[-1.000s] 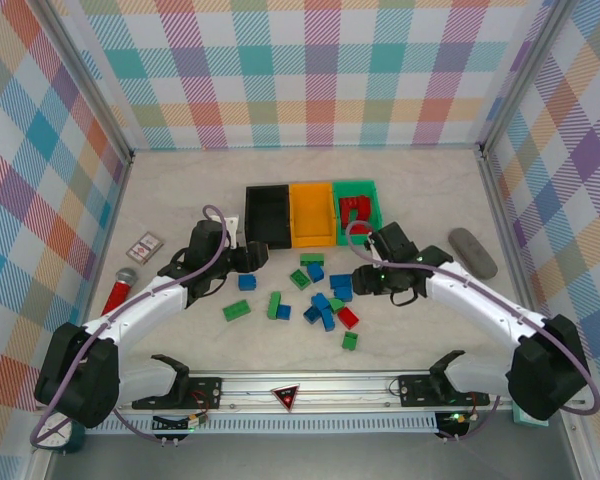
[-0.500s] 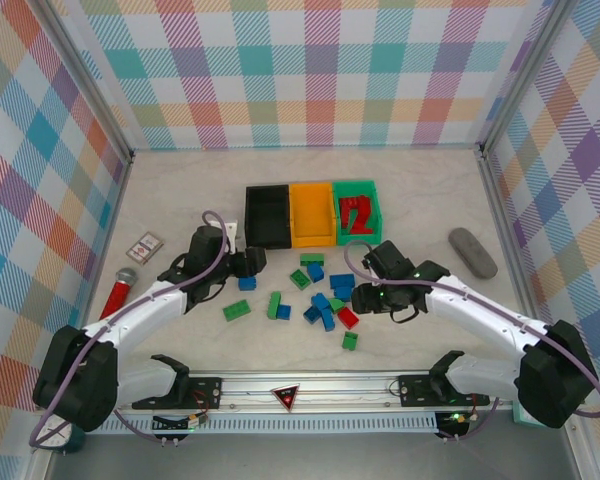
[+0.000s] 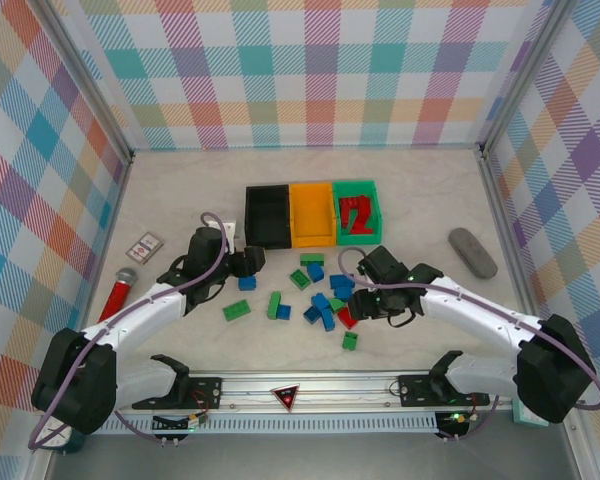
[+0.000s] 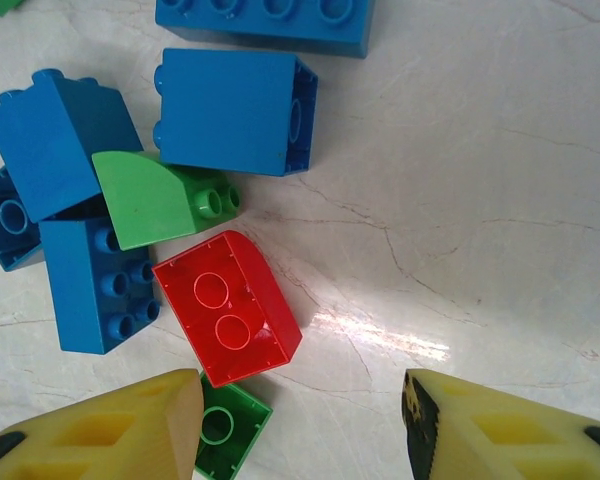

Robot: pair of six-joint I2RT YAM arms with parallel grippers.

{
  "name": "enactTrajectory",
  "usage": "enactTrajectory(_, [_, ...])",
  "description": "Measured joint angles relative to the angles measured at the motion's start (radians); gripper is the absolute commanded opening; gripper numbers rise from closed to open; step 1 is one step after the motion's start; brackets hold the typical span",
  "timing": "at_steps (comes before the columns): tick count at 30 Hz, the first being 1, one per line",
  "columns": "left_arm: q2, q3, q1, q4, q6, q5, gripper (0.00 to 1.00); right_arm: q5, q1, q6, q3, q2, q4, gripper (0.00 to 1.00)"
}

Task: Sort the legos into containers by color
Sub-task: Pick up the lego from the bottom-center of the table.

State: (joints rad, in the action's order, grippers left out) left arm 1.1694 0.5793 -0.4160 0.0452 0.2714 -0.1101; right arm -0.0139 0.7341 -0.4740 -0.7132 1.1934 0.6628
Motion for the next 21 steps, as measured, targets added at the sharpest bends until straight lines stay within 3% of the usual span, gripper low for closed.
enactTrajectory(21, [0.0,0.0,-0.003,0.0,0.0,0.0,0.69,-0.019,0.115,0.018,-0.074,0.191,-0.018,0.57])
